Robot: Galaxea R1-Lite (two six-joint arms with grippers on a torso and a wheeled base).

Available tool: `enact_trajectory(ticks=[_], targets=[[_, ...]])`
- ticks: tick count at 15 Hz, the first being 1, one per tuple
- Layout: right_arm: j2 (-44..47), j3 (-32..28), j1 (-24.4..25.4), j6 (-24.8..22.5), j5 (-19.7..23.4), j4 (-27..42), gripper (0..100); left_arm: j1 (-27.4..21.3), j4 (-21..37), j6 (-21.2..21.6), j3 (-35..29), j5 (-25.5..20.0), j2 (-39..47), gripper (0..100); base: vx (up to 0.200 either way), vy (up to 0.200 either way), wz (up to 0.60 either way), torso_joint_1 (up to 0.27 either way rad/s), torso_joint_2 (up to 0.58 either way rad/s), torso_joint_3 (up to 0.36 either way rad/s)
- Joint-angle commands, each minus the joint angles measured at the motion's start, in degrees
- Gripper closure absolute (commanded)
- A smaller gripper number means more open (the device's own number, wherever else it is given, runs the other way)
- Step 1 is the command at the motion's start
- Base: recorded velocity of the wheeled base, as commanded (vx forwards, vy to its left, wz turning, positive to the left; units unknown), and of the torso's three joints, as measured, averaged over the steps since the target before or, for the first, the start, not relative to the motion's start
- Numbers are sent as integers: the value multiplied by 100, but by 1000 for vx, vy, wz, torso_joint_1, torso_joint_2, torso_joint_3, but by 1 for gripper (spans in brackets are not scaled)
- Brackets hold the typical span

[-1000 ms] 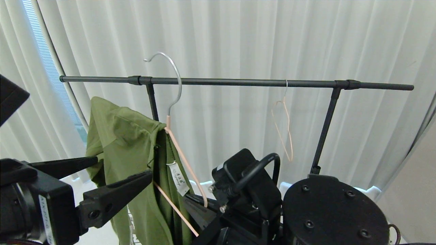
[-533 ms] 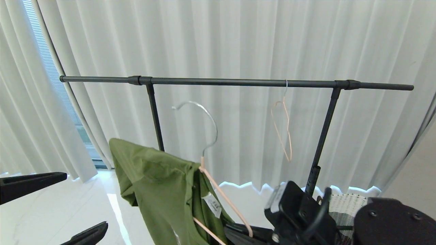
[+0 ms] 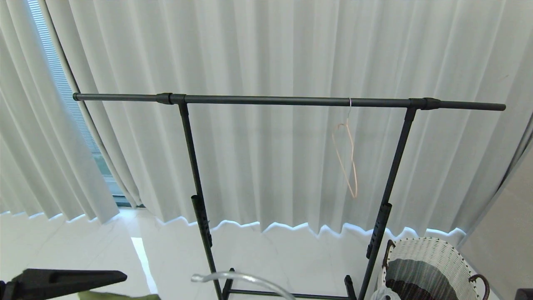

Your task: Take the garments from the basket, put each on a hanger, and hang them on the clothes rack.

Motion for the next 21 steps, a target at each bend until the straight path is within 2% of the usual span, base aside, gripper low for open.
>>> enact_trajectory(ticks=[1, 8, 14, 15, 21], targets=[[61, -3, 74, -46, 32, -2, 100, 3, -1, 80, 188, -266, 22, 0, 0, 0, 0, 0, 0, 0], [193, -126, 531, -151, 67, -2, 100, -164, -1, 124, 346, -406, 435, 0, 0, 0, 0, 0, 0, 0], [431, -530, 592, -301, 120, -2, 100, -243, -1, 124, 373, -397, 461, 0, 0, 0, 0, 0, 0, 0], [431, -565, 601, -301, 138, -2, 100, -243, -1, 133, 425, -397, 453, 100, 0, 0, 0, 0, 0, 0], [351, -609, 592, -301, 129, -2, 100, -243, -1, 133, 671, -389, 286, 100, 0, 0, 0, 0, 0, 0]])
